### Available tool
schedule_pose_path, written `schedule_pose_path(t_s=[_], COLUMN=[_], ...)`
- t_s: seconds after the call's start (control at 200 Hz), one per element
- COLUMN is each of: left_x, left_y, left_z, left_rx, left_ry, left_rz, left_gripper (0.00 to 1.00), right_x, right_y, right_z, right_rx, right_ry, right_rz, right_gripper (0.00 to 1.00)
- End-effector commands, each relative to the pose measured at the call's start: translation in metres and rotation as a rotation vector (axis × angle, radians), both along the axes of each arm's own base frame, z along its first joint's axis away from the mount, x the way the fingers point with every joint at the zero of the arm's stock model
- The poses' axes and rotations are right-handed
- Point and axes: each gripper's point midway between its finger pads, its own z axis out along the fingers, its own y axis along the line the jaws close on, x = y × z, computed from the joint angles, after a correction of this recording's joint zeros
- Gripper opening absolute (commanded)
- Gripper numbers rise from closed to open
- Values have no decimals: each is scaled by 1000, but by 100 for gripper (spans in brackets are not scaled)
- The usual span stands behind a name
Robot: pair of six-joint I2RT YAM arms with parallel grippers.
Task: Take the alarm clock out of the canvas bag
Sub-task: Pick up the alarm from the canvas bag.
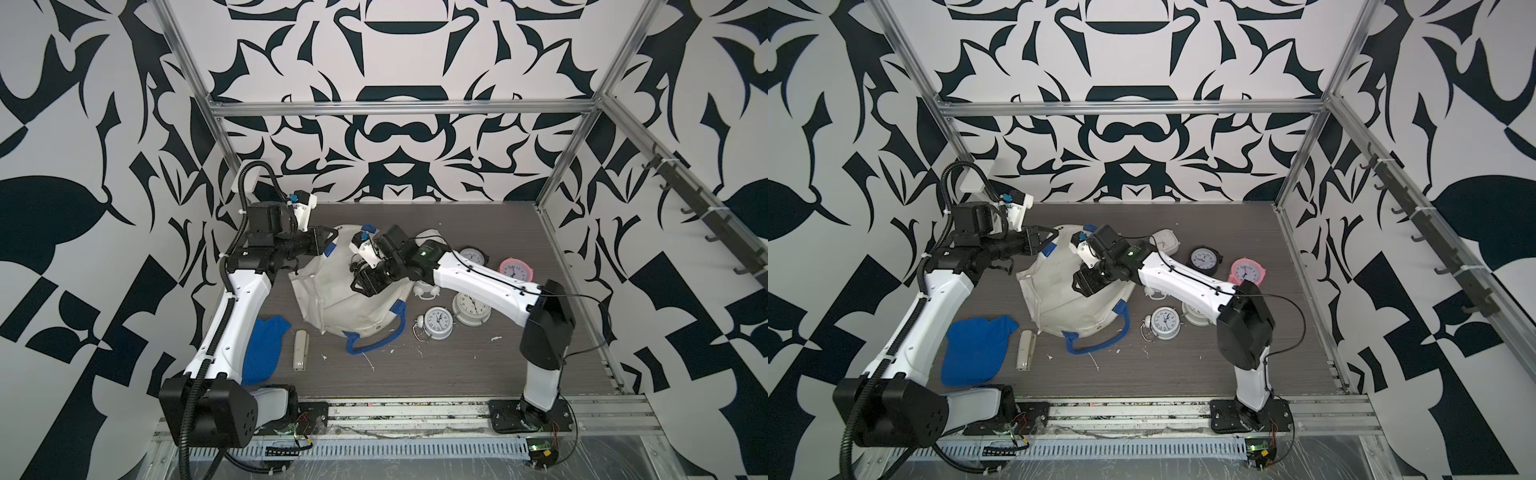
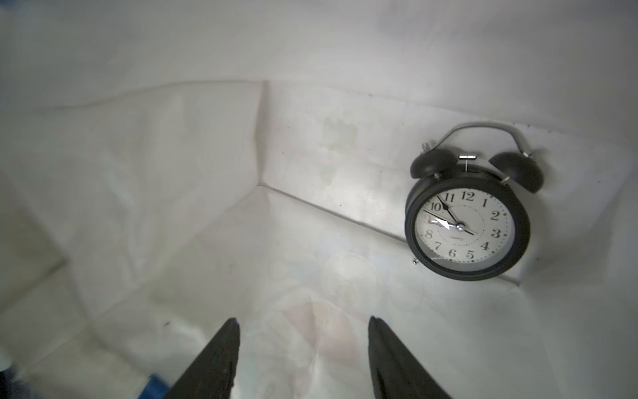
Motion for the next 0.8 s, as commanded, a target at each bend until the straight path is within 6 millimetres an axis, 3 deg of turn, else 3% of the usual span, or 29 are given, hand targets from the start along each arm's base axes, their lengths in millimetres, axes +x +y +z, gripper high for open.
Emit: schedule_pose_path(t_s=[0.0, 0.205, 0.49, 0.795], left_x=[0, -2, -4, -6], left_y=[-5, -5, -5, -7], left_z=[28, 26, 26, 26], left_rx=[-22, -16, -16, -26], left_ry=[-91, -93, -95, -92], left_rz=[-45, -45, -50, -67], left_gripper=[0, 0, 0, 0], right_x=[30, 66, 86, 104], right_y=[7, -1, 0, -8], right_z=[22, -6, -39, -63], right_rx=[10, -71, -95, -144], right_ry=[-105, -204, -178, -168], right_rz=[-91, -246, -329, -420], right_gripper=[63, 64, 86, 94])
